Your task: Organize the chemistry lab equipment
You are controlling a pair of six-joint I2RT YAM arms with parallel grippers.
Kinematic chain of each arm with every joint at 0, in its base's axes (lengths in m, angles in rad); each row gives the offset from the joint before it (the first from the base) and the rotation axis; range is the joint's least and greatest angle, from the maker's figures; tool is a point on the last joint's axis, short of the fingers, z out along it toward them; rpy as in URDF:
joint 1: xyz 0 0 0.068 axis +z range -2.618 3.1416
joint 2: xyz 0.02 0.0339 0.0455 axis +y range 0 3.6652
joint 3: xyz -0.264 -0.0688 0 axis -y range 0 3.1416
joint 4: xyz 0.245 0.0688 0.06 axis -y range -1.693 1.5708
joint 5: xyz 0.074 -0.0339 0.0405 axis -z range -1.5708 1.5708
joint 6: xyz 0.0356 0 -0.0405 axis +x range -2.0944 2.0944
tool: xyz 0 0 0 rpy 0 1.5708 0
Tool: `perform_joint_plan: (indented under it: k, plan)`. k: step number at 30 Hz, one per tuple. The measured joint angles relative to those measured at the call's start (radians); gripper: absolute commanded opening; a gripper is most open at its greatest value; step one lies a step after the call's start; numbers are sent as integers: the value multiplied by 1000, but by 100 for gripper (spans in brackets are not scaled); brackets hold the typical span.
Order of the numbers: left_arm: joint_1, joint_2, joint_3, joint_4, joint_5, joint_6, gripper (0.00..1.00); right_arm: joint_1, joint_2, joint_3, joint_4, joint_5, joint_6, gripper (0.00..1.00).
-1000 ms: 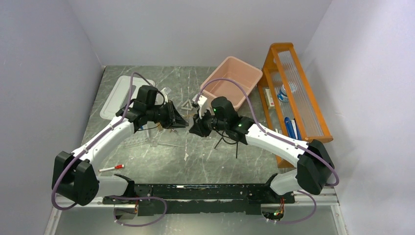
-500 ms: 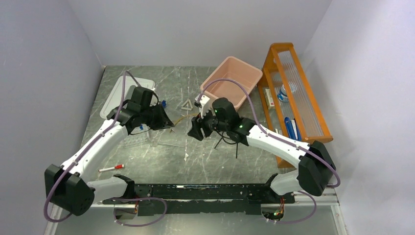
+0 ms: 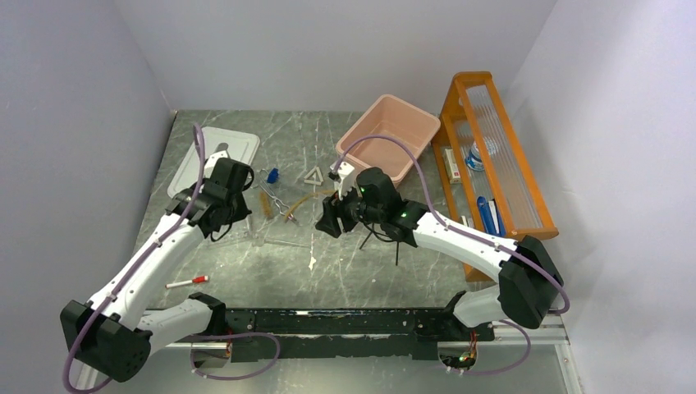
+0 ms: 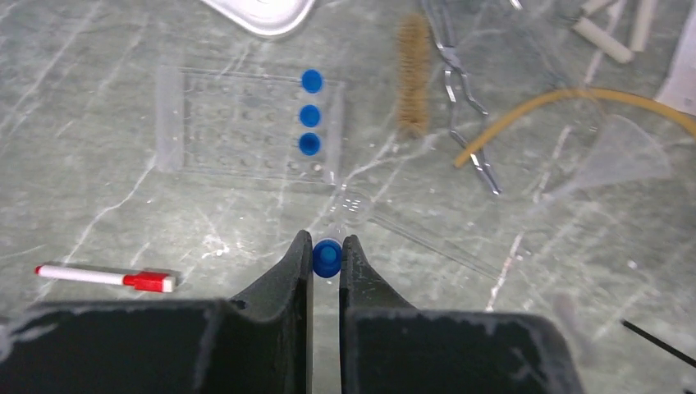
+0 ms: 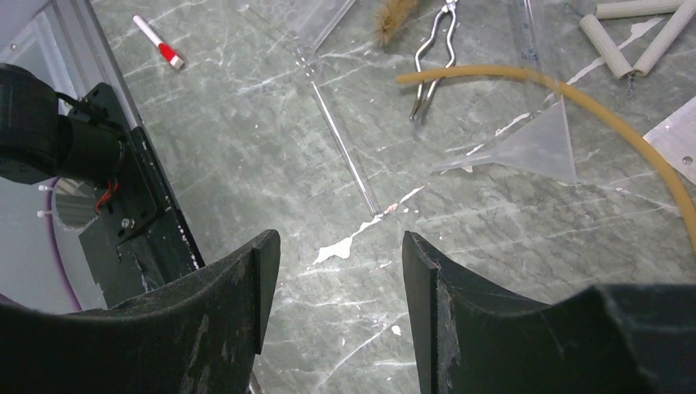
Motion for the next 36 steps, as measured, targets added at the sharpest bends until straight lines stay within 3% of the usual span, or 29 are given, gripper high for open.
perform_joint_plan:
  k: [10, 36]
  plan:
    - [0, 100, -79, 68, -122, -8, 5, 0, 1, -10, 27, 10, 11, 59]
    - [0, 121, -169, 229, -169, -9, 5, 0, 41, -10, 34, -10, 33, 59]
